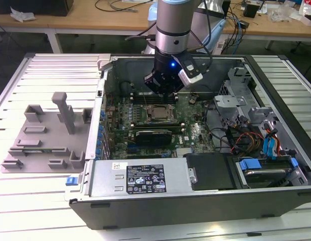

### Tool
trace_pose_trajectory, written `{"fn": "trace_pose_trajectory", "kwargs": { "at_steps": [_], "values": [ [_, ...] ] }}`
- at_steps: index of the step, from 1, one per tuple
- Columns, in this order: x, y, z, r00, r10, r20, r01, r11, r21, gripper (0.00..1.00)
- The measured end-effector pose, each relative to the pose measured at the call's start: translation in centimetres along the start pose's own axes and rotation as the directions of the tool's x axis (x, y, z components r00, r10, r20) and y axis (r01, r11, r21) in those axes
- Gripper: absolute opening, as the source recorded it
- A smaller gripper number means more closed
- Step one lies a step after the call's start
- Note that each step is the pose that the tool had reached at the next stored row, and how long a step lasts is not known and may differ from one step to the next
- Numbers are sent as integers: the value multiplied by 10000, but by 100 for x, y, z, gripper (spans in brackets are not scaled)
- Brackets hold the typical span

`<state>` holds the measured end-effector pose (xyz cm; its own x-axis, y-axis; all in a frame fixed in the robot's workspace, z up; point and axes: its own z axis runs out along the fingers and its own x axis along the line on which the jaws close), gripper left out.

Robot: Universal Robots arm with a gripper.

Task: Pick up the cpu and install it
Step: 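Close the cpu cover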

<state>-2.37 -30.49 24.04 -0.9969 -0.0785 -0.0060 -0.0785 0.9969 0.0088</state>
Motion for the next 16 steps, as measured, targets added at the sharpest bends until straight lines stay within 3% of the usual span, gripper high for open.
{"fn": "trace_pose_trajectory", "kwargs": {
  "at_steps": [5, 16],
  "values": [
    [1, 0, 0, 10000, 1, 0, -1, 10000, 0, 11],
    [94, -22, 42, 10000, 0, -1, 0, 10000, 1, 11]
  ]
}}
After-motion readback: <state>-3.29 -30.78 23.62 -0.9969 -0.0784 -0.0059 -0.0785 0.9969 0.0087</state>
